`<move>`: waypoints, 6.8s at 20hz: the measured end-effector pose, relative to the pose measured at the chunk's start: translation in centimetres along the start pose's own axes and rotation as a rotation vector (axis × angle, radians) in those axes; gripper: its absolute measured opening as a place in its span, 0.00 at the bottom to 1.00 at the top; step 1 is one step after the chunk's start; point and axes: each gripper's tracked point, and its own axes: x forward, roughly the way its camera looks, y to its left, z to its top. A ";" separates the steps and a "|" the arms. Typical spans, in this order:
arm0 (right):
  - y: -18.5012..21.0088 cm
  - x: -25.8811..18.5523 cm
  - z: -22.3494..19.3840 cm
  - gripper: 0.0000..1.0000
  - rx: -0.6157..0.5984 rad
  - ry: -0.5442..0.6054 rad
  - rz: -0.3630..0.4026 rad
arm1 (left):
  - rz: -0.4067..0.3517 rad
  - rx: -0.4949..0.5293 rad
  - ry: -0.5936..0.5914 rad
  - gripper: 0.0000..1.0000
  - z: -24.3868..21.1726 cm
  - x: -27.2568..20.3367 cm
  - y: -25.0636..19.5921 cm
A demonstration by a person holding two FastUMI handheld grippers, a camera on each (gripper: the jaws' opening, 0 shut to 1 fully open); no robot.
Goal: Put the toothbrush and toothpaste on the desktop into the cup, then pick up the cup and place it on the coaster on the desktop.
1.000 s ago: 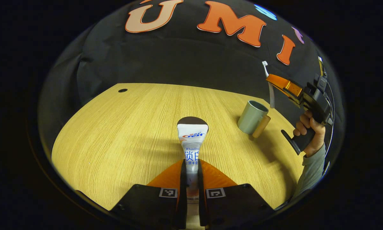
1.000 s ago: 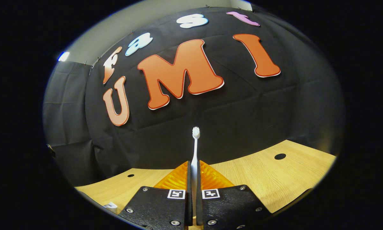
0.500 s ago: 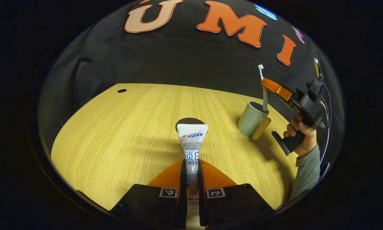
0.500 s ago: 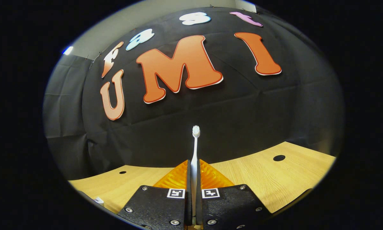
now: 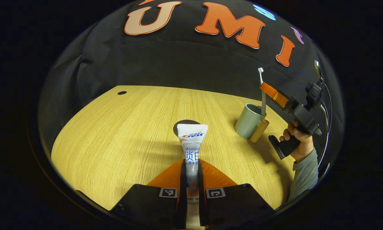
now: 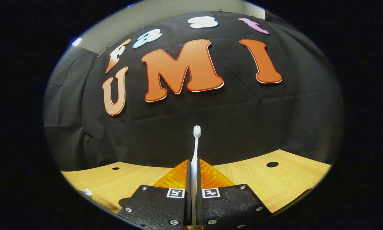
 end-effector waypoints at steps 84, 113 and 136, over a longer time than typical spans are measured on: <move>-8.4 -16.0 -4.7 0.71 -0.061 0.223 0.027 | -0.472 0.051 -0.519 0.18 24.1 18.0 -20.0; -3.4 -15.5 -3.3 0.71 -0.063 0.218 0.068 | -0.418 0.135 -0.582 0.41 23.6 12.3 -16.0; 3.5 -11.5 -1.9 0.71 -0.146 0.427 0.067 | -0.157 0.235 -0.580 0.95 21.2 2.5 -0.7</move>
